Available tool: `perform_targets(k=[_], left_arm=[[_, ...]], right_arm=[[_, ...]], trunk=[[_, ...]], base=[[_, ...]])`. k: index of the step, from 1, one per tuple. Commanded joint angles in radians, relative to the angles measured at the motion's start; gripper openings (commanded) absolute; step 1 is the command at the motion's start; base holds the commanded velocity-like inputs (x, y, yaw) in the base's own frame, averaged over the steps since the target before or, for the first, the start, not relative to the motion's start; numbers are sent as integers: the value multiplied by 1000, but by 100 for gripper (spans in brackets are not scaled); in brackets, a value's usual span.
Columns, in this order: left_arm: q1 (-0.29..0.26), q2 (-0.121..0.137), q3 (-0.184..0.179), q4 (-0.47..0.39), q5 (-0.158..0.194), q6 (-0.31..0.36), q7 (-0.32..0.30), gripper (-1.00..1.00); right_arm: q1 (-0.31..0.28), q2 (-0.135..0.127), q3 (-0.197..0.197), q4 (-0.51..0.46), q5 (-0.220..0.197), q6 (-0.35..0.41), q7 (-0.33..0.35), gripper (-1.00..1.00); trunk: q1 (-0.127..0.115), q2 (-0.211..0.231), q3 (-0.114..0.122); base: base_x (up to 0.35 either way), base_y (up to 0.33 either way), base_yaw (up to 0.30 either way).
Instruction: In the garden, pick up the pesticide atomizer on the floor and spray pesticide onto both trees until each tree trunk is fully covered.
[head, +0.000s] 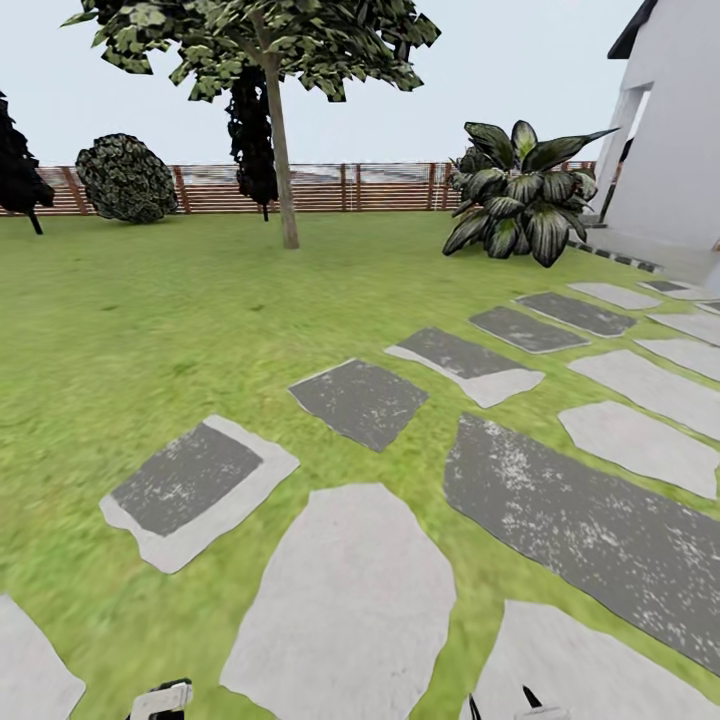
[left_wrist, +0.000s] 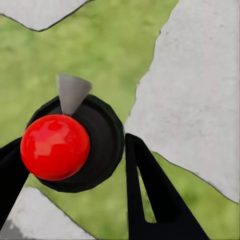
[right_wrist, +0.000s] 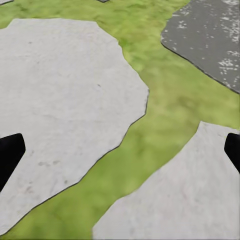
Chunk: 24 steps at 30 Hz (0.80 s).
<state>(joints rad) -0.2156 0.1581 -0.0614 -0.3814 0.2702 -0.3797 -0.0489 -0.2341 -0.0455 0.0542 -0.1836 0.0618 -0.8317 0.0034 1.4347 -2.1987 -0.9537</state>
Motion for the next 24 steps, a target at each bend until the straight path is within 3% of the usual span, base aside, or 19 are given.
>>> perform_targets(k=[1,19,24], left_arm=[[-1,1,-6,1,11,-4,-3,-100],[-1,-1,-6,2,12,-4,-3,-100],[-1,-2,-6,2,12,-4,-3,-100]], right_arm=[[-1,0,5,2,-2,-3,-1,100],[-1,5,2,2,-6,-4,-7,100],[-1,6,1,2,-7,-4,-8,100]], trunk=[[0,0,-1],[0,0,-1],[0,0,-1]], base=[[340,0,0],[340,0,2],[340,0,213]])
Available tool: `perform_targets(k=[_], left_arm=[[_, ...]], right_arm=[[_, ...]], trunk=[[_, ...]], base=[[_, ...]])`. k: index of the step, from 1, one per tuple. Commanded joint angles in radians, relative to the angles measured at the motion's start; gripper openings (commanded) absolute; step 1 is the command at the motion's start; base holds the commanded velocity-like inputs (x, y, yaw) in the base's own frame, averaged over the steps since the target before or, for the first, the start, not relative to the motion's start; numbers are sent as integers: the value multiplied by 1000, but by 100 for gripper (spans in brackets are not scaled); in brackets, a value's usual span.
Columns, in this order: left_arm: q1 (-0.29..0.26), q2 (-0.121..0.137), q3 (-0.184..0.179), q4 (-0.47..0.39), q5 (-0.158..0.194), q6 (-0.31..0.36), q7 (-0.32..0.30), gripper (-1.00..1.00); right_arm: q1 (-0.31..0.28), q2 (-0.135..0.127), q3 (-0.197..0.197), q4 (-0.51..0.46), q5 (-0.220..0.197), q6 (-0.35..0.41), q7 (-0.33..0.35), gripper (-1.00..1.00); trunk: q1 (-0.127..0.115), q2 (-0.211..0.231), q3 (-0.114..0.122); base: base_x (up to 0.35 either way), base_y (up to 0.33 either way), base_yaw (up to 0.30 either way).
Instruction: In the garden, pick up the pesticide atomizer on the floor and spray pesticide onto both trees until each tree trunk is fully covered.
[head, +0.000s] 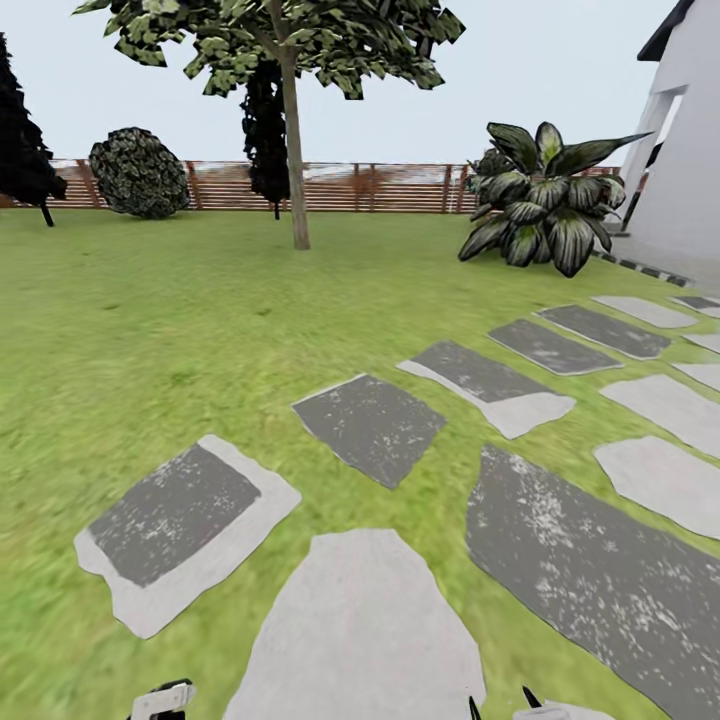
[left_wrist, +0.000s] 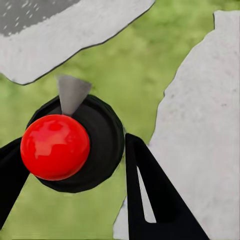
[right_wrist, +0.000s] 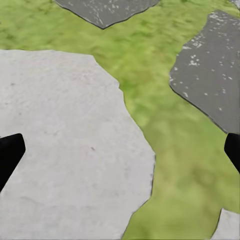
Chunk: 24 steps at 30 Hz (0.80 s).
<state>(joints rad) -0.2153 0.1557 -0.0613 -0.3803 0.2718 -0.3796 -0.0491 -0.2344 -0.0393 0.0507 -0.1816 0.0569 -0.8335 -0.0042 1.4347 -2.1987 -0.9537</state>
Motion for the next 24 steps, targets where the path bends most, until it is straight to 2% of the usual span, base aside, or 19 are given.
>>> perform_targets(k=[1,18,24], left_arm=[[-1,1,-6,1,11,-4,-3,-100],[-1,1,-6,1,16,-4,-2,-100],[-1,1,-5,1,19,-4,-2,-100]], right_arm=[[0,-1,5,0,-2,-3,0,100],[0,-5,1,-1,-3,-1,0,100],[0,-7,3,1,0,-2,4,100]], trunk=[[0,0,-1],[0,0,-1],[0,0,-1]], base=[[340,0,266],[340,0,276],[340,0,95]])
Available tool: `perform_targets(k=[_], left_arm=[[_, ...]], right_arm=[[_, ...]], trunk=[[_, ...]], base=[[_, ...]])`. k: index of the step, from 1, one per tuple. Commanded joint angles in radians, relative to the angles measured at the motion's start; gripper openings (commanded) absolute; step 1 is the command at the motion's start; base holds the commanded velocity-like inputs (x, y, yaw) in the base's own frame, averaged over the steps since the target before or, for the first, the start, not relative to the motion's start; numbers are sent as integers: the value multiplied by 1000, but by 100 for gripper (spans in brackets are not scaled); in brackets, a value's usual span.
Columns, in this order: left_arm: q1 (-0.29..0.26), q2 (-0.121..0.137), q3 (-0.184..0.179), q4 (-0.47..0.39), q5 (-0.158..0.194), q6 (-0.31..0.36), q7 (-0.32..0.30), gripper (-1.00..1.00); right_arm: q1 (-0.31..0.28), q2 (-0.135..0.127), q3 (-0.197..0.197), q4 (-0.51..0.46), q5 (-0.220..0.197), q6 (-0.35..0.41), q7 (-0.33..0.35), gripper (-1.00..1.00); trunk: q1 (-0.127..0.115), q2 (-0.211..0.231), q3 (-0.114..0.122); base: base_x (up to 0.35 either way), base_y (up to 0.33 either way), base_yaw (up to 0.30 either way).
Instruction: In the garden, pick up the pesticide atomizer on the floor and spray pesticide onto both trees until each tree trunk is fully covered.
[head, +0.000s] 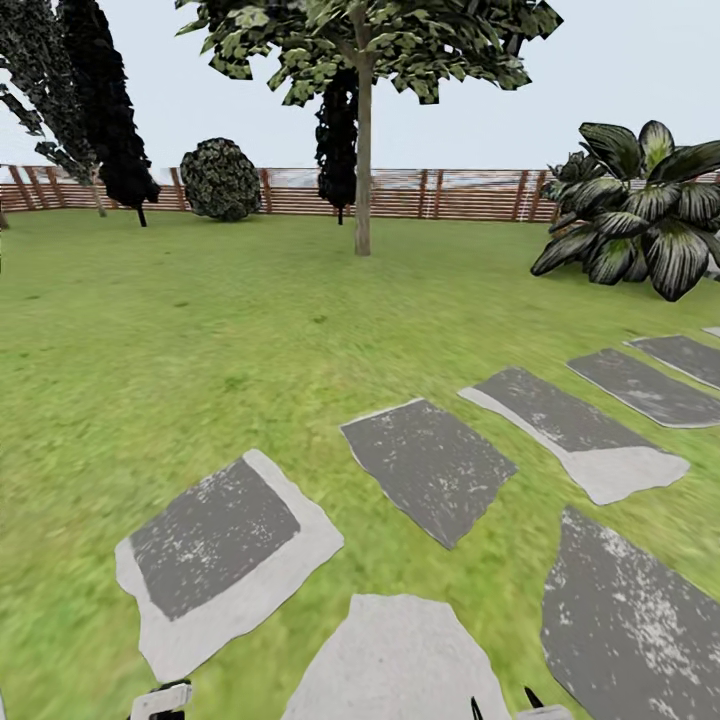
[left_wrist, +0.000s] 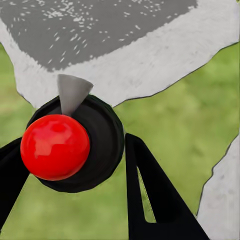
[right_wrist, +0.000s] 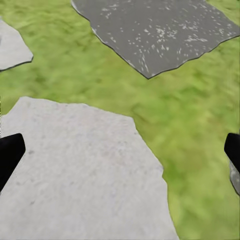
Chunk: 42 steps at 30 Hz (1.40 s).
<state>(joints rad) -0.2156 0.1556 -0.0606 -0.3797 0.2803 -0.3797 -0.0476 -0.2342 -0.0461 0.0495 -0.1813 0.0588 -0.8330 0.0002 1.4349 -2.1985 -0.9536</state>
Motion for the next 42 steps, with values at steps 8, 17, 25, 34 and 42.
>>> perform_targets(k=[8,17,25,34,42], left_arm=[[-1,1,-6,1,10,-4,-3,-100],[-1,1,-5,1,9,-4,-3,-100],[-1,1,-5,1,8,-4,-3,-100],[-1,1,-5,1,8,-4,-3,-100],[-1,1,-5,1,8,-4,-3,-100]], right_arm=[[0,-3,8,2,-1,-3,-1,100],[0,-2,6,2,-1,-3,-2,100],[0,-1,6,2,-1,-3,-2,100],[0,-1,6,2,-1,-3,-3,100],[0,-1,5,2,-1,-3,-3,100]], trunk=[[0,0,-1],[0,0,-1],[0,0,-1],[0,0,-1],[0,0,-1]], base=[[340,0,4],[340,0,0],[340,0,0],[340,0,0],[340,0,0]])
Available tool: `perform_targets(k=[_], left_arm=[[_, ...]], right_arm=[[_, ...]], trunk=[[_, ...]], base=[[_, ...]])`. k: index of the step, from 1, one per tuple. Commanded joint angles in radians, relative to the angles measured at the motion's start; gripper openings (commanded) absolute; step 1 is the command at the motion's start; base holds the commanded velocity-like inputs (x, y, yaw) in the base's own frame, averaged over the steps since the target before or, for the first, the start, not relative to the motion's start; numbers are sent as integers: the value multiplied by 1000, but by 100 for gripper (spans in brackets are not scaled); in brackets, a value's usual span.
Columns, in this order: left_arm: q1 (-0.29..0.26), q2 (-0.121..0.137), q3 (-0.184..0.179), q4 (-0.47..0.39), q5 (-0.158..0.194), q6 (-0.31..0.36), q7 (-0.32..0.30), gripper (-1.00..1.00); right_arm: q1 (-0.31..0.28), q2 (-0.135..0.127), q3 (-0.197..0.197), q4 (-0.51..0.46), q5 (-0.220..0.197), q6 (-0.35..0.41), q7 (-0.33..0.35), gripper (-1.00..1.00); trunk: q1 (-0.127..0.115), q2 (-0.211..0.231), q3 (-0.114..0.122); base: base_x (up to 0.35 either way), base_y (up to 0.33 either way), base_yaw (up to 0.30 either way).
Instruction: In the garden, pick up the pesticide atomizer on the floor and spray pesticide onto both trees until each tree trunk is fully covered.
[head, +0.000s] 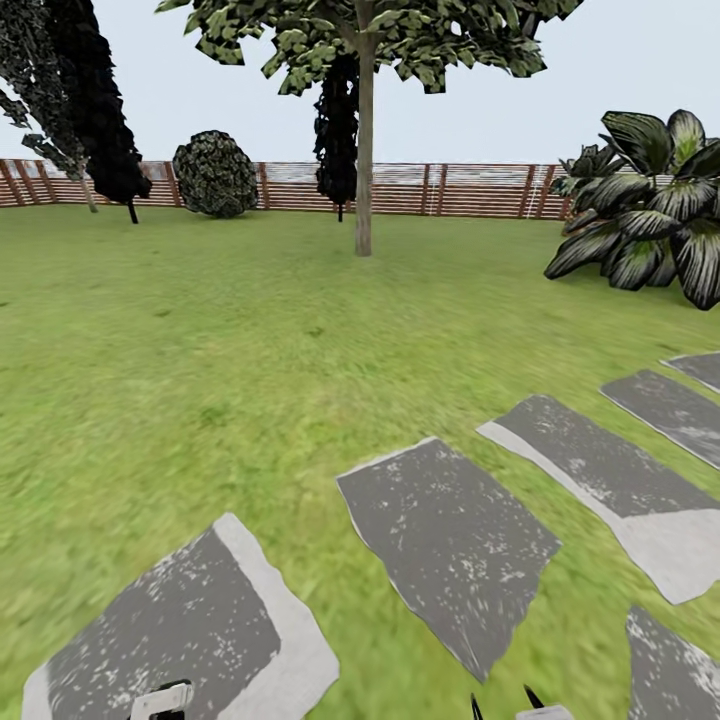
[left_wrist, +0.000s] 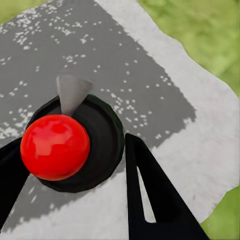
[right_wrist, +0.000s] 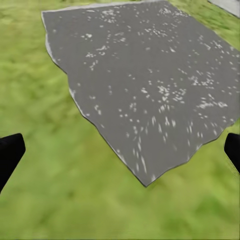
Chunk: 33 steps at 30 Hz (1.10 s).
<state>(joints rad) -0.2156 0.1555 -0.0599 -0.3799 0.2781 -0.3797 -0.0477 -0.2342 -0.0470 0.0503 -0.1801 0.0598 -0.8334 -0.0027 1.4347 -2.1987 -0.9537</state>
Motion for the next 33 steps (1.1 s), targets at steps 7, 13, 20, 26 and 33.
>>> perform_targets(k=[7,13,20,26,33], left_arm=[[-1,1,-6,1,10,-4,-3,-100],[-1,1,-6,1,10,-4,-3,-100],[-1,1,-6,1,10,-4,-3,-100],[-1,1,-6,1,10,-4,-3,-100],[-1,1,-6,1,10,-4,-3,-100]], right_arm=[[-1,-1,5,1,-2,-3,0,100],[-1,-1,5,1,-2,-3,0,100],[-1,-1,5,2,-2,-3,0,100],[-1,-1,5,2,-2,-3,0,100],[-1,-1,5,2,-1,-3,0,100]], trunk=[[0,0,-1],[0,0,-1],[0,0,-1],[0,0,-1],[0,0,-1]], base=[[340,0,0],[340,0,0],[340,0,0],[340,0,0],[340,0,0]])
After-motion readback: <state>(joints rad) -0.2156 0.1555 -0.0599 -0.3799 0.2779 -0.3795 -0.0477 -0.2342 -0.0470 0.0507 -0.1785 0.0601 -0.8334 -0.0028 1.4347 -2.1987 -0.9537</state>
